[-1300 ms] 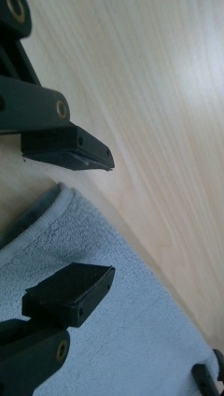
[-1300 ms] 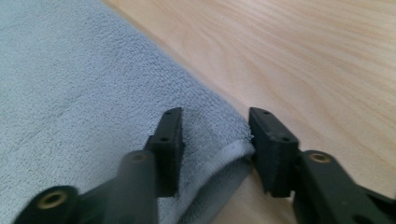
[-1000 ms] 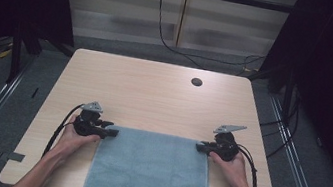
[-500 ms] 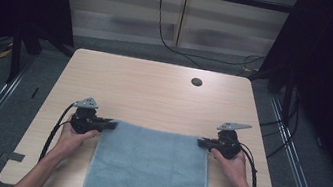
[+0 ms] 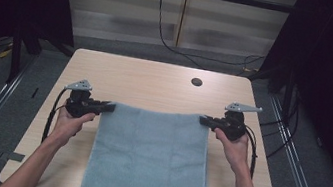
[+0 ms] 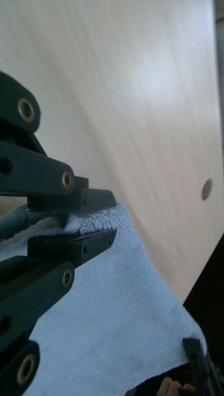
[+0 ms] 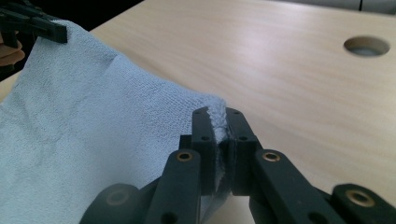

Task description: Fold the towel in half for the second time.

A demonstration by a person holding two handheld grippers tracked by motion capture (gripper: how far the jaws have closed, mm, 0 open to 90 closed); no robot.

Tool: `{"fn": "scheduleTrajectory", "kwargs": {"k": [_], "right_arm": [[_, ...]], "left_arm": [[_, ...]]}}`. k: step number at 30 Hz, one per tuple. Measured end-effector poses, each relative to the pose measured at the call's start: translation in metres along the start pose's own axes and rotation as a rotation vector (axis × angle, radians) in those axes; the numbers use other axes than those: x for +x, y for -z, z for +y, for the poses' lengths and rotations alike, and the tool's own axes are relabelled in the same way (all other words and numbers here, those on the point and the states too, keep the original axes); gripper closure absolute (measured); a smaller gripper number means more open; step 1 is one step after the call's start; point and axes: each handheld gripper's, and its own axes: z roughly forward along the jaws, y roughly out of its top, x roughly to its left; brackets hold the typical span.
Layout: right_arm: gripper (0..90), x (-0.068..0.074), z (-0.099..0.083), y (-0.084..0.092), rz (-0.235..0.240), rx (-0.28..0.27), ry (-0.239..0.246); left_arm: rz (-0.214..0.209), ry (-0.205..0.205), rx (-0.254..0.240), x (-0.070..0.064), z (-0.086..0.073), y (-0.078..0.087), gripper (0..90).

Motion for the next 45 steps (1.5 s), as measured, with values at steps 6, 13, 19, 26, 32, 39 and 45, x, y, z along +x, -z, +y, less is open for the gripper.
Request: {"fn": "scheduleTrajectory", "kwargs": {"k": [6, 13, 19, 26, 32, 39, 45], "right_arm": [[84.7, -0.006, 0.026, 0.000, -0.028, -0.051, -0.001], [84.7, -0.012, 0.042, -0.004, -0.041, -0.054, 0.008], [85.0, -0.016, 0.065, 0.000, -0.071, -0.066, 0.038], [85.2, -0.018, 0.090, 0.012, -0.099, -0.114, 0.045], [85.2, -0.011, 0.075, 0.014, -0.075, -0.089, 0.055], [85.2, 0.006, 0.047, 0.032, -0.035, -0.073, 0.083], [84.9, 0.029, -0.007, 0.040, 0.023, -0.033, 0.089]], "left_arm": [[0.016, 0.013, -0.049, 0.008, 0.025, 0.002, 81.1], [0.017, 0.022, -0.055, 0.018, 0.043, -0.003, 81.2], [0.032, 0.012, -0.096, 0.022, 0.065, 0.001, 81.4], [0.028, -0.030, -0.135, 0.014, 0.088, 0.006, 81.5], [0.004, -0.053, -0.106, 0.006, 0.069, 0.011, 81.5], [-0.024, -0.093, -0.117, -0.017, 0.041, 0.030, 81.5], [-0.062, -0.088, -0.085, -0.035, -0.004, 0.040, 81.4]]}}
